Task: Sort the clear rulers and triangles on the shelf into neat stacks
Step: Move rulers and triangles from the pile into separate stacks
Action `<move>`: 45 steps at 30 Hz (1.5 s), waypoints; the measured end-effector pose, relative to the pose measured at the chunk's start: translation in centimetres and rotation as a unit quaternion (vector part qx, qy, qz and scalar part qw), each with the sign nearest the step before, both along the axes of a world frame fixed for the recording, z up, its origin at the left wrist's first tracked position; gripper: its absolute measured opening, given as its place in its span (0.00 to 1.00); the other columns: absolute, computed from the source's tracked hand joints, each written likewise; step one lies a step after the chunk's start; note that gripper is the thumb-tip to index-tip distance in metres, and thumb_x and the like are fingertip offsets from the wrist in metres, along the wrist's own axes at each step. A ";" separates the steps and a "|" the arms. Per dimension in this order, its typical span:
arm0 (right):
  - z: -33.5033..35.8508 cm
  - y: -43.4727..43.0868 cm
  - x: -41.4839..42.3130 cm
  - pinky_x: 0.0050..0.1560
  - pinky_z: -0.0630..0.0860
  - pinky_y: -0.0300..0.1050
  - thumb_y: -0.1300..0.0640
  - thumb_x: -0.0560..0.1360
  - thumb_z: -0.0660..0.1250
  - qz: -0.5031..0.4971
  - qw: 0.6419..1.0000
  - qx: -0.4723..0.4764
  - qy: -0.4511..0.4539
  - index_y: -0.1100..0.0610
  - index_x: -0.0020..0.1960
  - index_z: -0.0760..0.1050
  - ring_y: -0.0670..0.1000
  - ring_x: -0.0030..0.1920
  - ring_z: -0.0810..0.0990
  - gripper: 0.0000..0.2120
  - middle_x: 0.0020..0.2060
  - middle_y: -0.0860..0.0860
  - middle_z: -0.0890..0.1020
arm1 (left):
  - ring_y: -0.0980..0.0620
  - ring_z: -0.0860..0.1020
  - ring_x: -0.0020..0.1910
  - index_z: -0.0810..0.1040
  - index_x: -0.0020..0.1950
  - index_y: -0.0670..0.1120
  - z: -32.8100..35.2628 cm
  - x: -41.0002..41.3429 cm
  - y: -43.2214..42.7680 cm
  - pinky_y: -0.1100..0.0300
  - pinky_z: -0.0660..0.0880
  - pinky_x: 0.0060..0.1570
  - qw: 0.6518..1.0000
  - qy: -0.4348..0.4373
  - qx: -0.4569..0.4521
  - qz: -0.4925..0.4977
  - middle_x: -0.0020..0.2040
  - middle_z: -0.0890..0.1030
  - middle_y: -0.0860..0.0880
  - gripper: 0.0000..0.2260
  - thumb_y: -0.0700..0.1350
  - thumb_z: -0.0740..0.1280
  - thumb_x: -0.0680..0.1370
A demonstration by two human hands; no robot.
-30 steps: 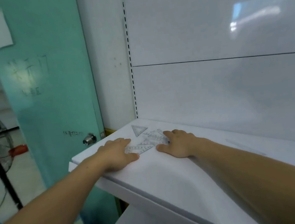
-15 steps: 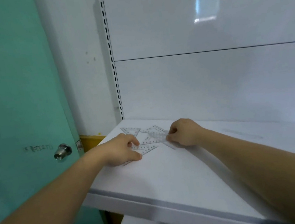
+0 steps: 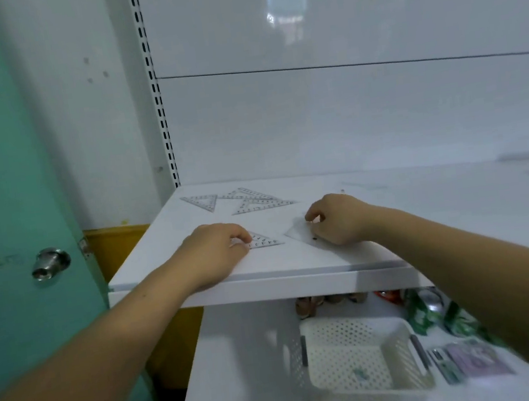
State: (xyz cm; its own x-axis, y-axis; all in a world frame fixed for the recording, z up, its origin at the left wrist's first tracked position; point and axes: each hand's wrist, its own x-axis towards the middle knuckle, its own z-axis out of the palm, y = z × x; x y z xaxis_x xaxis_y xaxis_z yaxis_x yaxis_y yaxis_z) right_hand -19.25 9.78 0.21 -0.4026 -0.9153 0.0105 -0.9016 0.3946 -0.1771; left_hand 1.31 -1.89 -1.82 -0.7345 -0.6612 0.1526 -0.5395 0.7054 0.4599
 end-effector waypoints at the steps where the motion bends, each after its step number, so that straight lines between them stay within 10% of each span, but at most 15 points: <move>1: -0.2 0.7 0.1 0.63 0.68 0.47 0.48 0.78 0.60 0.010 1.000 -0.009 0.013 0.53 0.63 0.74 0.53 0.62 0.71 0.16 0.64 0.51 0.72 | 0.52 0.73 0.57 0.79 0.54 0.57 0.0 0.4 0.3 0.58 0.70 0.57 1.000 0.007 0.007 -0.005 0.60 0.77 0.52 0.08 0.51 0.63 0.78; 7: -1.3 3.4 1.0 0.47 0.69 0.45 0.38 0.76 0.58 0.040 0.996 -0.056 0.052 0.52 0.49 0.72 0.50 0.47 0.73 0.17 0.48 0.49 0.75 | 0.56 0.72 0.51 0.79 0.52 0.53 -0.3 1.7 2.5 0.60 0.69 0.50 0.999 0.031 0.003 0.010 0.56 0.79 0.53 0.06 0.51 0.64 0.78; 20: -2.9 7.9 1.8 0.53 0.69 0.45 0.39 0.74 0.63 0.160 0.976 -0.138 0.060 0.50 0.52 0.73 0.49 0.51 0.71 0.16 0.50 0.46 0.76 | 0.56 0.71 0.52 0.79 0.51 0.51 -1.3 3.1 6.7 0.62 0.66 0.51 0.994 0.090 0.003 0.056 0.62 0.77 0.51 0.06 0.50 0.68 0.75; 28: -3.2 8.3 1.8 0.50 0.67 0.40 0.44 0.74 0.67 0.165 0.971 -0.172 -0.002 0.49 0.52 0.73 0.46 0.50 0.71 0.12 0.47 0.42 0.72 | 0.55 0.71 0.62 0.66 0.71 0.52 -1.7 3.0 7.5 0.62 0.66 0.58 0.989 0.117 -0.056 0.077 0.70 0.68 0.53 0.23 0.50 0.66 0.77; 34: -1.3 8.3 0.4 0.53 0.67 0.38 0.46 0.75 0.66 0.074 0.971 -0.224 -0.026 0.50 0.75 0.57 0.44 0.48 0.70 0.32 0.61 0.47 0.71 | 0.47 0.67 0.68 0.53 0.76 0.51 -0.2 0.5 6.3 0.53 0.66 0.65 0.981 0.138 -0.069 0.117 0.74 0.60 0.49 0.31 0.53 0.64 0.78; 38: 0.2 9.4 -2.6 0.58 0.67 0.40 0.44 0.76 0.65 -0.006 0.979 -0.206 -0.001 0.53 0.74 0.60 0.49 0.57 0.72 0.31 0.63 0.50 0.70 | 0.52 0.69 0.63 0.56 0.76 0.49 0.8 -3.7 5.8 0.62 0.63 0.59 0.991 0.125 -0.015 0.034 0.67 0.68 0.49 0.31 0.51 0.66 0.77; 45: 0.9 19.4 -9.9 0.48 0.67 0.42 0.42 0.75 0.64 -0.128 0.963 -0.235 0.002 0.44 0.73 0.61 0.48 0.47 0.73 0.28 0.49 0.47 0.75 | 0.54 0.73 0.46 0.60 0.74 0.58 1.9 -14.4 12.8 0.62 0.66 0.43 0.985 0.139 0.024 -0.098 0.53 0.73 0.54 0.32 0.49 0.71 0.74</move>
State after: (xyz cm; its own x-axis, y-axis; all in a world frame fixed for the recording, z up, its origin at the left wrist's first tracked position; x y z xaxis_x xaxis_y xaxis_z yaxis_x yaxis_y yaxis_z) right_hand -29.18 29.21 1.09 -0.6142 -0.6789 0.4023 -0.7861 0.4819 -0.3870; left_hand -13.12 10.89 0.07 -0.7825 -0.5226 0.3385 -0.2434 0.7572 0.6062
